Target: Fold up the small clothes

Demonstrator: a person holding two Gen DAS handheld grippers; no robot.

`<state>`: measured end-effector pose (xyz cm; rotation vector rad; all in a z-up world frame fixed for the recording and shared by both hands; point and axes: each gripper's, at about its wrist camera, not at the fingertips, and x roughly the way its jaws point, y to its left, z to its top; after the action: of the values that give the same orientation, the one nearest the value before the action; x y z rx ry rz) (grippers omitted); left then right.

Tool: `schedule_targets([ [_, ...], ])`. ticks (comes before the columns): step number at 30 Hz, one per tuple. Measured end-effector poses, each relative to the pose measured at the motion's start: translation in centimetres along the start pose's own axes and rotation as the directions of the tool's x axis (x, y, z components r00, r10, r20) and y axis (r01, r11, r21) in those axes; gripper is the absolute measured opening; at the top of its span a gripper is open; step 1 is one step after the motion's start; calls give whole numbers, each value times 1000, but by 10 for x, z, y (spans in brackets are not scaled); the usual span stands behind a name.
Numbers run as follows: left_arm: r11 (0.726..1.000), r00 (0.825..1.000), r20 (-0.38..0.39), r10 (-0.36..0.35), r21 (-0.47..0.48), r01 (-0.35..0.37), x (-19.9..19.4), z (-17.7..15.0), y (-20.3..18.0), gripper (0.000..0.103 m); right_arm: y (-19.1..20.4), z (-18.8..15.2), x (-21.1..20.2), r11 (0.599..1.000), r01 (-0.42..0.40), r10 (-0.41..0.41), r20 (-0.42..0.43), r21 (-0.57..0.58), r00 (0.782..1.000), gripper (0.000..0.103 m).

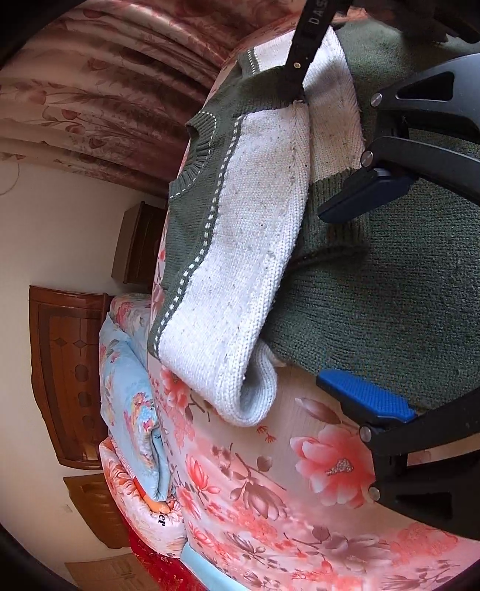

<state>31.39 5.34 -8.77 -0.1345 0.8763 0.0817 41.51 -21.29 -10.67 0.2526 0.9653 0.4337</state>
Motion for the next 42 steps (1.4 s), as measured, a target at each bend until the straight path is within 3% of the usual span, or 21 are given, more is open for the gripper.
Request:
schedule_targets([
  [6, 999, 999, 2, 37, -26, -37, -1, 0, 5, 103, -9, -8, -55, 998, -55, 50, 185, 21, 981, 10],
  [9, 996, 1000, 16, 13, -92, -12, -4, 0, 18, 103, -27, -9, -85, 998, -34, 22, 254, 44, 967, 10],
  [12, 989, 999, 42, 11, -146, -5, -9, -1, 29, 103, -55, -13, -96, 995, 2, -27, 265, 95, 964, 10],
  [16, 989, 999, 45, 16, -147, -9, -10, -1, 29, 103, -97, -27, -97, 977, -11, -44, 251, 213, 967, 10],
  [25, 976, 1000, -28, 1, -216, -7, 4, -2, 42, 103, -105, -42, -83, 972, 25, -77, 215, 235, 974, 10],
  [30, 972, 1000, -25, 0, -236, -6, 3, -2, 45, 103, -106, -43, -79, 969, 43, -89, 179, 245, 980, 11],
  [33, 970, 1000, -14, -6, -243, 3, 1, -3, 45, 103, -102, -43, -84, 959, 126, -170, 156, 255, 973, 16],
  [35, 969, 1000, -3, -7, -247, 6, -1, -3, 45, 103, -94, -41, -96, 930, 256, -307, 177, 264, 935, 17],
  [37, 969, 1000, 1, -11, -245, 11, -2, -2, 45, 103, -80, -37, -105, 925, 300, -352, 230, 233, 907, 18],
  [39, 970, 1000, 5, -13, -243, 14, -3, -2, 45, 103, -61, -30, -99, 944, 303, -327, 240, 133, 914, 19],
  [42, 968, 999, 30, -19, -248, 26, -8, -3, 46, 103, -41, -24, -71, 949, 314, -308, 184, -5, 934, 19],
])
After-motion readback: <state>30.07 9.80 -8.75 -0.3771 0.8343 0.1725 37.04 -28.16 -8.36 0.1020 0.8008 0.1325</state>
